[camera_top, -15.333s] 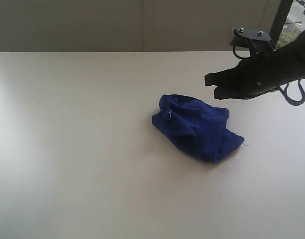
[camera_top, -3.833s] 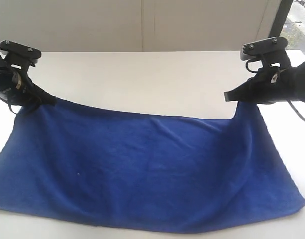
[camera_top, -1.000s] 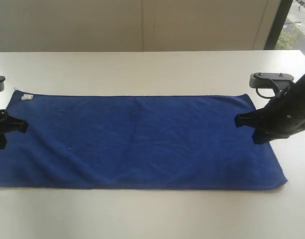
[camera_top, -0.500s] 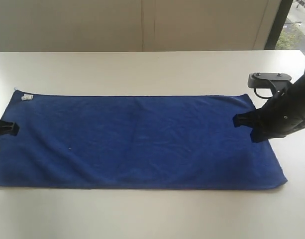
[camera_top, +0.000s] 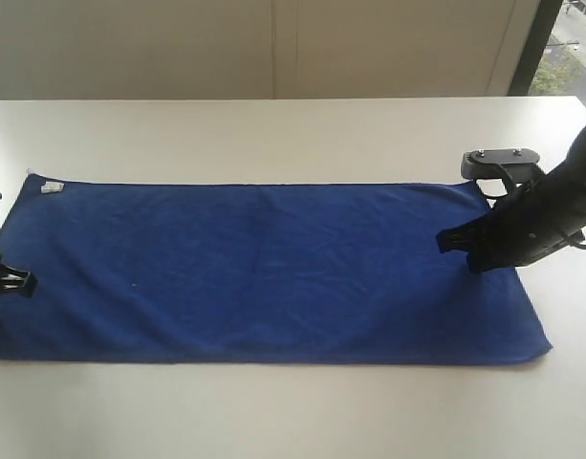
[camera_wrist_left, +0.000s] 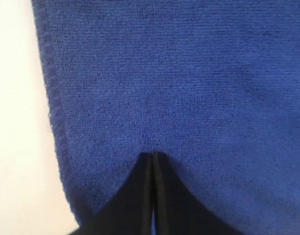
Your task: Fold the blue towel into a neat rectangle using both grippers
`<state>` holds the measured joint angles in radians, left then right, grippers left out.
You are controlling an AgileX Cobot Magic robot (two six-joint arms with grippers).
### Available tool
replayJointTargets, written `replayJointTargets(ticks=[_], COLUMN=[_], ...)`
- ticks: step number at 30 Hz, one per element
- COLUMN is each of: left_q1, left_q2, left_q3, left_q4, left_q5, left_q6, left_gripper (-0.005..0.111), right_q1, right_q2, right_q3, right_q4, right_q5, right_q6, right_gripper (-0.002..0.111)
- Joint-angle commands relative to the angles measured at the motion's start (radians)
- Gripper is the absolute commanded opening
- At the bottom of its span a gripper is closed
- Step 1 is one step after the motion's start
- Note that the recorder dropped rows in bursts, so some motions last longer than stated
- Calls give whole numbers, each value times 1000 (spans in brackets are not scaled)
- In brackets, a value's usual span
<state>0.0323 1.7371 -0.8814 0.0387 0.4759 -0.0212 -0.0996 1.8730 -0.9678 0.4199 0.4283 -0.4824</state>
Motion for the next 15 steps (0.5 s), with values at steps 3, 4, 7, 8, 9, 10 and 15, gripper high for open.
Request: replayJointTargets(ticks=[3,4,7,8,9,10,15], left_q1=[3,3,3,3,3,3,3], left_q2=[15,15,5,-5,-22,-35,-96], left_q3=[12,12,-1,-9,-21,-28,-45], left_q4=[42,42,41,37,19,6,-19], left_q5=[93,93,101,109,119,125,122], left_q6=[-1,-1,-5,-5,-5,-5,0], left_gripper=[0,0,0,0,0,0,0], right_q1=[0,0,0,0,0,0,0], right_q2=[1,1,1,1,1,1,1], right_q3=[4,4,2,0,-6,-12,-44], right_q4=[6,6,9,9,9,9,9], right_q5=[-22,-22,-21,-23,-23,-23,18], right_q6=[-12,-12,-12,-12,-12,-12,-12], right_gripper=[0,0,0,0,0,0,0])
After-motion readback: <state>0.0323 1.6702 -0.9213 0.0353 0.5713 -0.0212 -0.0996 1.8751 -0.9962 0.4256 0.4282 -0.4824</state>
